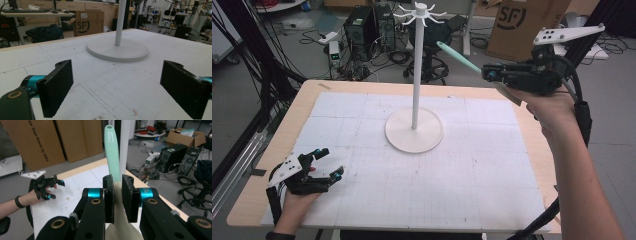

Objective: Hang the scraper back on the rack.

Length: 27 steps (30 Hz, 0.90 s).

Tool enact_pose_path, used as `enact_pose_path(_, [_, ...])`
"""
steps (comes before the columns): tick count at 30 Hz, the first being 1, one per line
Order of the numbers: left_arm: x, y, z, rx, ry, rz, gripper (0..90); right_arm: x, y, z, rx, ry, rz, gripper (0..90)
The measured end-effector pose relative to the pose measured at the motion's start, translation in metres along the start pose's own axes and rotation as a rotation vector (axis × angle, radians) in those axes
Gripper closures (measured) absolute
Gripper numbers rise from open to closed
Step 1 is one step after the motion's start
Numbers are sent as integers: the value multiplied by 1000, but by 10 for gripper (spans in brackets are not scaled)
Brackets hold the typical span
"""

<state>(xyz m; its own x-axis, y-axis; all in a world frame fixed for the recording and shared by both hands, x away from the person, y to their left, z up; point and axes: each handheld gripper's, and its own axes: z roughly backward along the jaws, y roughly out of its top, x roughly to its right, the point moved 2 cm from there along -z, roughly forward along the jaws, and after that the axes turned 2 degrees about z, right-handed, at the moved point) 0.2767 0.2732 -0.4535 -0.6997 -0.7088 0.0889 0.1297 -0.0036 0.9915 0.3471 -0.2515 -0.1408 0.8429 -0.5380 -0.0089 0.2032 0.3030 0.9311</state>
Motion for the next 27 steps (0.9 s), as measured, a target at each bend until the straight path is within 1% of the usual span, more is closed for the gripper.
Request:
enact_pose_path(6, [0, 0, 0, -2, -2, -4, 119, -5, 16, -2, 21, 1, 22, 814])
enact_pose_path(7, [0, 0, 0, -1, -2, -4, 119, -7, 18, -2, 16, 1, 18, 814])
enact_pose_path(10, [0, 0, 0, -2, -2, -5, 119, -8, 23, -3, 19, -3, 27, 813])
enact_pose_path(12, [0, 0, 0, -2, -3, -5, 119, -9, 26, -5, 28, -1, 31, 813])
enact_pose_path(16, [0, 0, 0, -2, -3, -5, 119, -10, 29, -8, 18, -8, 35, 813])
enact_pose_path(18, [1, 0, 0, -2, -3, -2, 119, -10, 31, -9, 21, -7, 35, 813])
enact_pose_path(22, [1, 0, 0, -3, -3, -4, 119, -10, 32, -11, 30, -22, 42, 813])
enact_pose_path(27, [1, 0, 0, -3, -3, -5, 119, -9, 34, -13, 22, -29, 39, 813])
